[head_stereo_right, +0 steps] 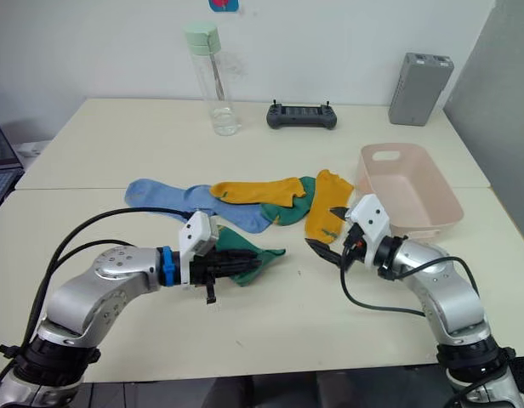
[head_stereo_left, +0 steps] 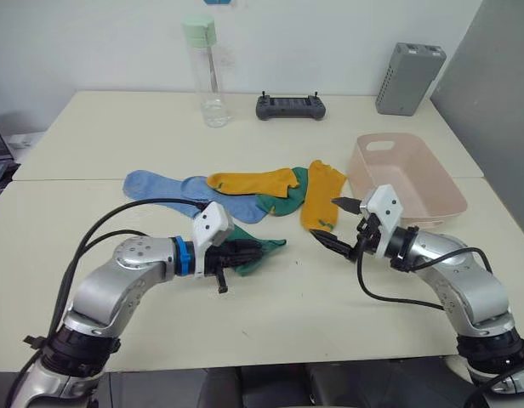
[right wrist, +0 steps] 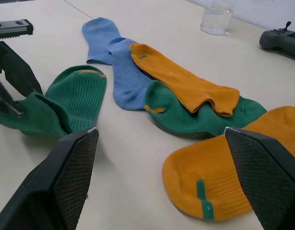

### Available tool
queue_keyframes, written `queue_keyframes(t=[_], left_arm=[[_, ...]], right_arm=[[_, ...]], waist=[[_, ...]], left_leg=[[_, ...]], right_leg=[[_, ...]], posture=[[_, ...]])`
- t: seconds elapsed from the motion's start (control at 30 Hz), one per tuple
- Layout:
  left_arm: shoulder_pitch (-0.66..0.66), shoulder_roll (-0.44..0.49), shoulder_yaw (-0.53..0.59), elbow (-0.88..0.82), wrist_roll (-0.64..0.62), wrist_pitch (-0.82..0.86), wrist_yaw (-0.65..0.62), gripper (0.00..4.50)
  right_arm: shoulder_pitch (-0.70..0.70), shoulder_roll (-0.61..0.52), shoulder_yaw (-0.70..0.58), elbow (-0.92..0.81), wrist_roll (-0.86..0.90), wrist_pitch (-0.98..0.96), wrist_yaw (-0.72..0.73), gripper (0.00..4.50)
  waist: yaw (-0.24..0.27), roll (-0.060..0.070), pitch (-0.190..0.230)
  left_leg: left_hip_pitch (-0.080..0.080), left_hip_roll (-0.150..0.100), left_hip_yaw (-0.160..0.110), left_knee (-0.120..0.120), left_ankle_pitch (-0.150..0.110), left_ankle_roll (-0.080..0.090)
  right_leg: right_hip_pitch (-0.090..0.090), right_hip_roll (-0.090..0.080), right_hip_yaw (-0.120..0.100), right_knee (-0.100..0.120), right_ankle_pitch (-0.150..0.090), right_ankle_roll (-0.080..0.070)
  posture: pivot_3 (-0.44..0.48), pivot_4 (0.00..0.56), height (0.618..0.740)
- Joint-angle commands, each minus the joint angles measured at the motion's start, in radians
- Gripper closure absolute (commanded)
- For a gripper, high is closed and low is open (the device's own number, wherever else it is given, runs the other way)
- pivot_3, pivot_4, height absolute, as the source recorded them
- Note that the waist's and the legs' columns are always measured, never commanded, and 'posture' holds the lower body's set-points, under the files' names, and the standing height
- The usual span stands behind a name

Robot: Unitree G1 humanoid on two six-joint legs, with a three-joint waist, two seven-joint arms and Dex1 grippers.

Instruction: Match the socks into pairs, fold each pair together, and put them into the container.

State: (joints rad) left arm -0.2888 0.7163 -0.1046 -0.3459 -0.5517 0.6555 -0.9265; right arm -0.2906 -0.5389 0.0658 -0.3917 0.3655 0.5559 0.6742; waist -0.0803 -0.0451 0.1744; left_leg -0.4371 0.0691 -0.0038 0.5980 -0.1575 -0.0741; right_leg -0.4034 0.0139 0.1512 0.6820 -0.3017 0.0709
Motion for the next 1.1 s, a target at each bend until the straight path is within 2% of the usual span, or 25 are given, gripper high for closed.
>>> queue_keyframes(t=[0.03,0.27,0.37,0.47,0.53,0.6,0.77,0.93,1.0,1.1], left_arm=[[-0.021,0.007,0.089,-0.062,-0.114,0.082,-0.002,2.27],[-0.068,0.091,0.267,0.071,-0.156,0.124,0.005,0.02],[-0.102,0.084,0.321,0.138,-0.151,0.112,0.031,0.02],[-0.097,0.089,0.296,0.213,-0.039,0.008,0.051,0.02],[-0.088,0.1,0.247,0.293,0.092,-0.101,0.092,0.02],[-0.088,0.093,0.217,0.35,0.168,-0.16,0.12,0.02],[-0.089,0.063,0.154,0.45,0.281,-0.246,0.153,0.02],[-0.081,0.037,0.136,0.487,0.315,-0.291,0.135,0.02],[-0.085,0.028,0.13,0.5,0.323,-0.292,0.132,0.0],[-0.091,0.016,0.125,0.517,0.335,-0.298,0.124,0.61]], right_arm=[[0.001,-0.01,-0.027,-0.041,0.012,-0.006,0.002,0.0],[0.021,0.002,0.004,-0.046,0.03,0.002,0.022,0.0],[0.025,0.008,0.021,-0.046,0.025,-0.001,0.029,0.0],[0.02,0.015,0.037,-0.045,0.026,0.0,0.034,0.0],[0.016,0.028,0.061,-0.052,0.033,0.008,0.039,0.0],[0.015,0.037,0.094,-0.058,0.04,0.02,0.056,0.0],[0.009,0.028,0.209,-0.016,-0.013,0.03,0.105,0.0],[-0.001,0.062,0.239,0.039,-0.025,0.005,0.118,0.0],[-0.013,0.078,0.252,0.076,-0.044,0.0,0.114,0.41],[-0.026,0.095,0.261,0.106,-0.058,-0.007,0.118,1.3]], waist=[[-0.001,0.0,0.0],[-0.002,0.0,0.0],[-0.002,0.0,0.0],[-0.001,0.0,0.0],[-0.001,0.0,0.0],[-0.002,0.0,0.0],[-0.001,0.0,0.0],[0.0,0.0,0.0],[0.0,0.0,0.0],[0.0,0.0,0.0]], left_leg=[[0.0,0.0,0.0,0.0,0.0,0.0],[0.0,0.0,0.0,0.002,0.0,0.0],[0.0,0.0,0.0,0.002,0.0,0.0],[0.0,0.0,0.0,0.002,0.0,0.0],[0.0,0.0,0.0,0.002,0.0,0.0],[0.0,0.0,0.0,0.002,0.0,0.0],[0.0,0.0,0.0,0.002,0.0,0.0],[0.0,0.0,0.0,0.002,0.0,0.0],[0.0,0.0,0.0,0.002,0.0,0.0],[0.0,0.0,0.0,0.002,0.0,0.0]], right_leg=[[0.0,0.0,0.0,0.0,0.0,0.001],[0.0,0.0,0.0,0.0,0.0,0.002],[0.001,0.0,0.0,0.0,0.0,0.002],[0.001,0.0,0.0,0.0,0.0,0.002],[0.001,0.0,0.0,0.0,0.001,0.001],[0.0,0.0,0.0,0.0,0.001,0.001],[0.0,0.0,0.0,0.0,0.001,0.0],[0.0,0.0,0.0,0.0,0.001,0.001],[0.0,0.0,0.0,0.0,0.001,0.001],[0.0,0.0,0.0,0.001,0.002,0.001]], posture=[[0.0,0.15,0.74],[0.0,0.15,0.74],[0.0,0.15,0.74],[0.0,0.15,0.74],[0.0,0.15,0.74],[0.0,0.15,0.74],[0.0,0.15,0.74],[0.0,0.15,0.74],[0.0,0.15,0.74],[0.0,0.15,0.74]])
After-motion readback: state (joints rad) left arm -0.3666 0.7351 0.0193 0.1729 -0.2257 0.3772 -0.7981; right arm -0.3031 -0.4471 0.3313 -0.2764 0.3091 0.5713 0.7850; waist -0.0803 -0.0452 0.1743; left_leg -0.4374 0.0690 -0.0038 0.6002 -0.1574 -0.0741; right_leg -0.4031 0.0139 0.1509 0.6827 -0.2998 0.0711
